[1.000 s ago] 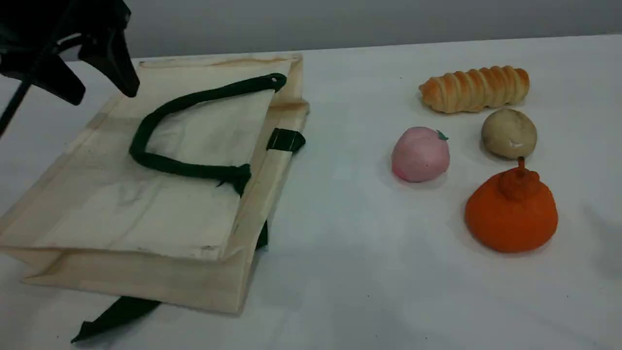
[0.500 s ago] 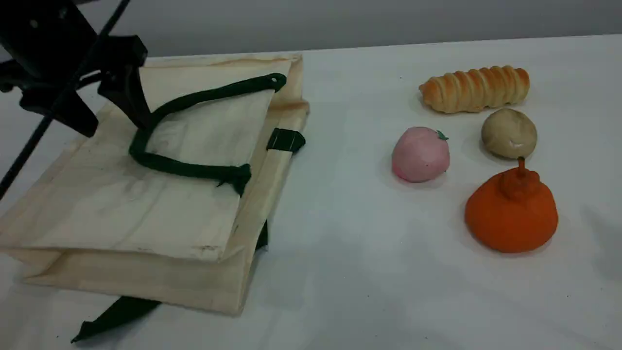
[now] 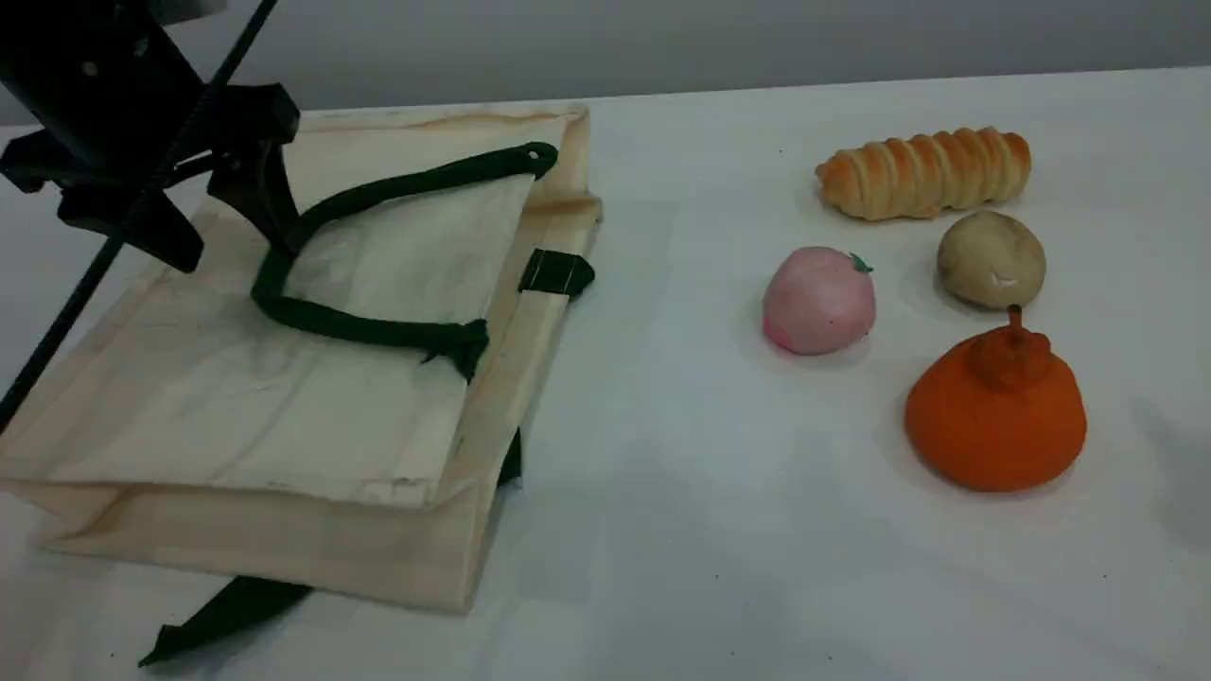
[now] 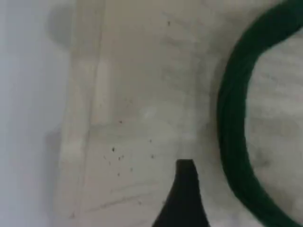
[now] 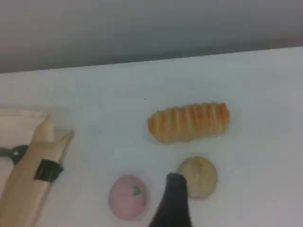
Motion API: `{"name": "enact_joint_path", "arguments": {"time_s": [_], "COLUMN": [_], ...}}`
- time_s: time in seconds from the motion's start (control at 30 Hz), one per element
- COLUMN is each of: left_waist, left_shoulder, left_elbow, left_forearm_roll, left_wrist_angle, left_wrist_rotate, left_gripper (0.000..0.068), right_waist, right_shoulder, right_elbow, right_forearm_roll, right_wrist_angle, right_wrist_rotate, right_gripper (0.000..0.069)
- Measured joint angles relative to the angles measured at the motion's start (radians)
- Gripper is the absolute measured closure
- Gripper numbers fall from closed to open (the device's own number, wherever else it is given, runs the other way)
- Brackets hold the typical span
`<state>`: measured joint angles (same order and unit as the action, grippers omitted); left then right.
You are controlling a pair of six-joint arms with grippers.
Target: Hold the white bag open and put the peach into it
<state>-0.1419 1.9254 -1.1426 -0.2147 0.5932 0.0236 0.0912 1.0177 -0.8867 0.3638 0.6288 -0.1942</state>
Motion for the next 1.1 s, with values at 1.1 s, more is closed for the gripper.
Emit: {"name": "enact_joint_path", "arguments": {"time_s": [1.1], "left_waist": [-0.003], "left_shoulder": [0.077], "left_elbow": [0.0], "left_forearm_roll": [-0.025], "left_wrist_angle": [-0.072], "left_wrist_rotate": [-0.002], "left_gripper": [0.0396], "right_waist": [0.0], "right_shoulder": [0.0], "right_elbow": [0.0], "right_forearm_roll": [0.0], "right_wrist_angle": [0.003], "right_wrist_rotate": [0.0], "right_gripper": [0.0101]}}
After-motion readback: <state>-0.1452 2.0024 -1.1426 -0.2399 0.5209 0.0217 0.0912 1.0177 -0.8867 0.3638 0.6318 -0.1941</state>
